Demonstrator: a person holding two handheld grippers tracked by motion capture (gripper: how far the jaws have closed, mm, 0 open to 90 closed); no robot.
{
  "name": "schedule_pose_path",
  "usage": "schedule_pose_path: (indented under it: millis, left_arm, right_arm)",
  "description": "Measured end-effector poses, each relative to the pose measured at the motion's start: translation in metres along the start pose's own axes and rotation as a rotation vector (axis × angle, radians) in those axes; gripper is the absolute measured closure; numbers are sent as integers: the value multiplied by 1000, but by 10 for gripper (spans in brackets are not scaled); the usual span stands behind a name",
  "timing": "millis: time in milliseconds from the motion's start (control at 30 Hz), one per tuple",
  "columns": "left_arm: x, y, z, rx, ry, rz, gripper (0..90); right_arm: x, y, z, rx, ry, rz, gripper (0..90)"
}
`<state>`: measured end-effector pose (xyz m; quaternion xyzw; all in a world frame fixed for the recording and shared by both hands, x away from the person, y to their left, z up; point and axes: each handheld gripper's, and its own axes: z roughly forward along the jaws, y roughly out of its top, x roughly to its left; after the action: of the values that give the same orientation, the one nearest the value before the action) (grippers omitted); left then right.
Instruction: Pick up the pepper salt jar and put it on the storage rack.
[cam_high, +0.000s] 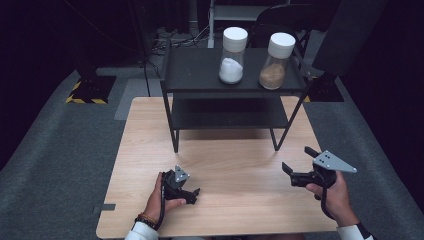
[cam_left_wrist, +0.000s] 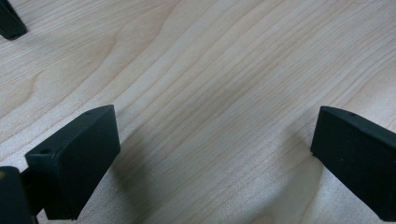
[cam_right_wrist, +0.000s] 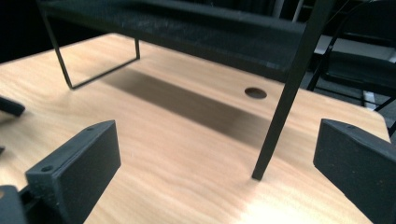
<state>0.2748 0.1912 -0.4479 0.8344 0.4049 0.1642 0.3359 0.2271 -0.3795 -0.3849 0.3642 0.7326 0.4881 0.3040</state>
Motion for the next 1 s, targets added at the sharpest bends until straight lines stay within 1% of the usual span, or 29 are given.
schedule_pose_path:
  millis: [267, 667, 900, 1000]
  left_arm:
    - [0, 0, 0, 0, 0, 0, 7]
    - [0, 0, 0, 0, 0, 0, 8]
    - [0, 0, 0, 0, 0, 0, 8]
    - [0, 0, 0, 0, 0, 0, 8]
  right_arm:
    - [1, -16, 3, 42, 3, -1, 1]
    - [0, -39, 9, 111, 24, 10, 4]
    - [-1, -51, 15, 167, 16, 10, 7]
    - [-2, -55, 17, 184, 19, 18, 8]
